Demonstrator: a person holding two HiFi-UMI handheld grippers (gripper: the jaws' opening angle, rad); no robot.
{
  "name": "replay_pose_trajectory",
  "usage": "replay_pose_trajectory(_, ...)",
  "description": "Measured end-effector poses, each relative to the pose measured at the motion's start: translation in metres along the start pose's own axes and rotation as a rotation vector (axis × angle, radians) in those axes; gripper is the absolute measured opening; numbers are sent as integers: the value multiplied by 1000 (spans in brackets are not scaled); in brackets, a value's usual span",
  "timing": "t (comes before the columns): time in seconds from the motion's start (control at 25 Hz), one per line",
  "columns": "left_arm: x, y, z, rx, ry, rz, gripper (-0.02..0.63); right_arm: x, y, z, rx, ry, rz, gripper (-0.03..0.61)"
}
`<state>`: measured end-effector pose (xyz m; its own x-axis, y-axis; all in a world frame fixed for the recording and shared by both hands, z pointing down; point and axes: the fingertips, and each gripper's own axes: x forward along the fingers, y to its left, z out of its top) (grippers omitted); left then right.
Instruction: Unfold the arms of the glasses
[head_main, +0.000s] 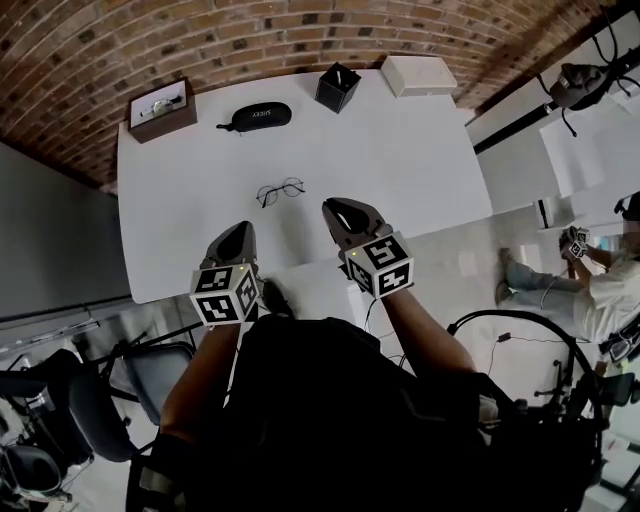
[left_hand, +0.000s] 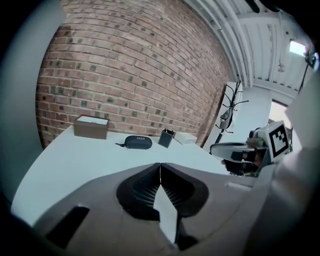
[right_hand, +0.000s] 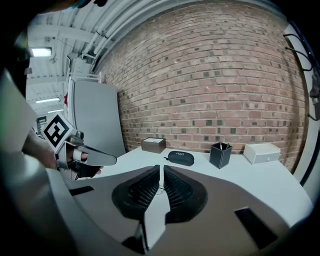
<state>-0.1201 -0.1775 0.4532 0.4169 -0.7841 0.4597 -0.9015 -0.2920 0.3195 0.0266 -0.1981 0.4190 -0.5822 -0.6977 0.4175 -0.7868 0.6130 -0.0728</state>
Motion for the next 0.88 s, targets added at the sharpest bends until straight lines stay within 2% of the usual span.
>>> replay_pose_trajectory(0.2, 25, 25, -13, -41, 66, -43, 11, 33, -8, -17, 13, 64, -38, 9)
replay_pose_trajectory(0.4, 47, 39, -29, -51, 134, -32, 15, 58, -22, -35, 4, 117, -38, 9)
replay_pose_trajectory(0.56, 70, 35, -31, -38, 160, -35, 69, 79, -32, -50, -5, 166, 4, 9)
replay_pose_trajectory(0.72, 86, 39, -44, -55, 201, 12, 72, 97, -37, -79, -30, 256, 60, 9)
replay_pose_trajectory(0.88, 104, 48, -68, -49, 266, 51, 75, 115, -35, -99, -100, 328, 118, 11)
